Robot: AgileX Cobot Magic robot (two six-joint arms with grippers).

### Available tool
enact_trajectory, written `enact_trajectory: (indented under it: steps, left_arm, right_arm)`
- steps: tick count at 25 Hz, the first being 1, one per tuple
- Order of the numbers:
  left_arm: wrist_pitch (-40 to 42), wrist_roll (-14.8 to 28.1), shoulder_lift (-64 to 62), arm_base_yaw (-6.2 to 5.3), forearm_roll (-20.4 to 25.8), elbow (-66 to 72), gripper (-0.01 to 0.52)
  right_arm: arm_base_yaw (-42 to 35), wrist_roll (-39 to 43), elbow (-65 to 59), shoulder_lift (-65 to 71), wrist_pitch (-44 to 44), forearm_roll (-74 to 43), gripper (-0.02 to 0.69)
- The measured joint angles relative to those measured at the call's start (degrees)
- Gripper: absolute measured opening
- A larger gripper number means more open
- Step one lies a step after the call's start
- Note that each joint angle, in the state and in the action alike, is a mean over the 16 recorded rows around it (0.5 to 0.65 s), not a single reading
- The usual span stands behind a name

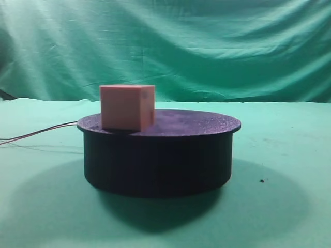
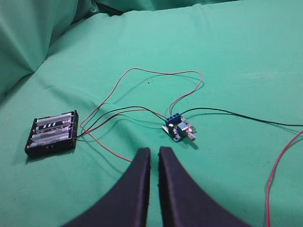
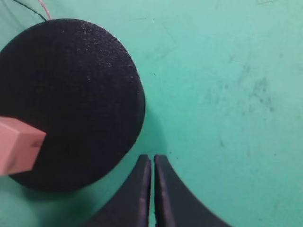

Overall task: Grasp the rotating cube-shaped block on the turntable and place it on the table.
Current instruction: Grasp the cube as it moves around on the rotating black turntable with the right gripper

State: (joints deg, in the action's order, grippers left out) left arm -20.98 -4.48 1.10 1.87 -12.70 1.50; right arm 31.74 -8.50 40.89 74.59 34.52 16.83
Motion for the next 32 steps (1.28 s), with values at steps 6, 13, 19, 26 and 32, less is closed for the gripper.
enact_trajectory:
  steps: [6, 13, 19, 26, 32]
  left_arm:
    - [0.0, 0.0, 0.0, 0.0, 0.0, 0.0, 0.0]
    - [0.0, 0.0, 0.0, 0.0, 0.0, 0.0, 0.0]
    - [0.0, 0.0, 0.0, 0.0, 0.0, 0.0, 0.0]
    - [0.0, 0.0, 0.0, 0.0, 0.0, 0.0, 0.0]
    - [0.0, 0.0, 0.0, 0.0, 0.0, 0.0, 0.0]
  right_arm:
    - [4.44, 5.77, 10.11, 7.1, 7.45, -3.42, 0.216]
    - [5.45, 7.08, 15.49, 9.46, 13.51, -1.15, 0.496]
    - [6.07, 6.65, 16.28, 11.38, 14.35, 1.19, 0.63]
    - [6.64, 6.04, 16.37, 15.11, 13.28, 0.73, 0.52]
    - [6.77, 7.52, 17.43, 17.09, 13.71, -3.61, 0.361]
